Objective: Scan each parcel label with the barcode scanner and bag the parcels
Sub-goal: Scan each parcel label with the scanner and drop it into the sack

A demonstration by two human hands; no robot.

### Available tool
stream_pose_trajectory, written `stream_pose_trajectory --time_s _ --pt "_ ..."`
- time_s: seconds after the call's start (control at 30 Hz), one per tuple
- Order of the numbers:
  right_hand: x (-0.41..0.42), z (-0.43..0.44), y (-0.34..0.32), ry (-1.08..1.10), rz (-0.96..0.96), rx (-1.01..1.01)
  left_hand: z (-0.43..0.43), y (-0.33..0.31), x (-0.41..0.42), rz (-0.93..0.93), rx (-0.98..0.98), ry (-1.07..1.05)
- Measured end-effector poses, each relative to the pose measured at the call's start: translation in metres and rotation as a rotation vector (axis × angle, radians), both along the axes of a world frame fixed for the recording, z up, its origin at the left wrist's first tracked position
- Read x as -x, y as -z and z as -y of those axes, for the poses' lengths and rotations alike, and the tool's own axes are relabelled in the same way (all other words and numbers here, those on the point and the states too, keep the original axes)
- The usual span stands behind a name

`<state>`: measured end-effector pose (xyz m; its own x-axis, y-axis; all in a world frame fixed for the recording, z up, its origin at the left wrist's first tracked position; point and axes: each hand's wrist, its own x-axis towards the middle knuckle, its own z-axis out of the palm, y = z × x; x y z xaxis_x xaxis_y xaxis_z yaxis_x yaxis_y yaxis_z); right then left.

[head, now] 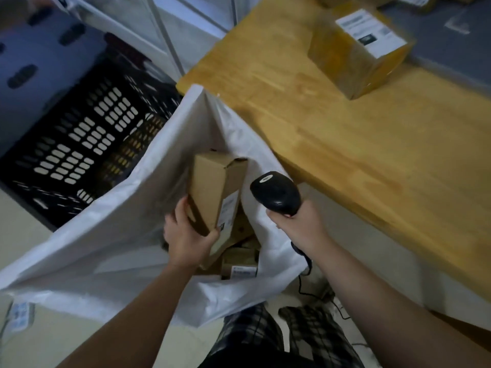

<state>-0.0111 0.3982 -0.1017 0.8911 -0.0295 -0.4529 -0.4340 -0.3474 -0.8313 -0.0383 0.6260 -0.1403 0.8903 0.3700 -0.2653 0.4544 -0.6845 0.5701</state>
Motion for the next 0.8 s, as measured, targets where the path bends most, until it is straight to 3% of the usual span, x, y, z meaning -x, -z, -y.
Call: stream_pose_trajectory --time_s 0.17,0.3,0.53,0.7,0.8 --pt "0.002 -0.009 0.022 0.014 0.008 0.113 0.0 0.052 -0.029 -0.234 -0.078 -0.011" --pt "-0.002 -0.016 0.039 -0.081 0.018 0.205 0.003 0.089 -0.061 -0.327 -0.291 0.01" --pt "-0.014 -0.014 0.07 -0.079 0.035 0.27 0.004 0.137 -0.086 -0.492 -0.443 0.378" --pt "-0.008 -0.014 0.073 -0.06 0.047 0.264 -0.001 0.133 -0.098 -0.675 -0.297 0.365" --pt "-0.001 -0.019 0.068 -0.045 0.044 0.243 -0.001 0.126 -0.098 -0.679 -0.439 0.449"
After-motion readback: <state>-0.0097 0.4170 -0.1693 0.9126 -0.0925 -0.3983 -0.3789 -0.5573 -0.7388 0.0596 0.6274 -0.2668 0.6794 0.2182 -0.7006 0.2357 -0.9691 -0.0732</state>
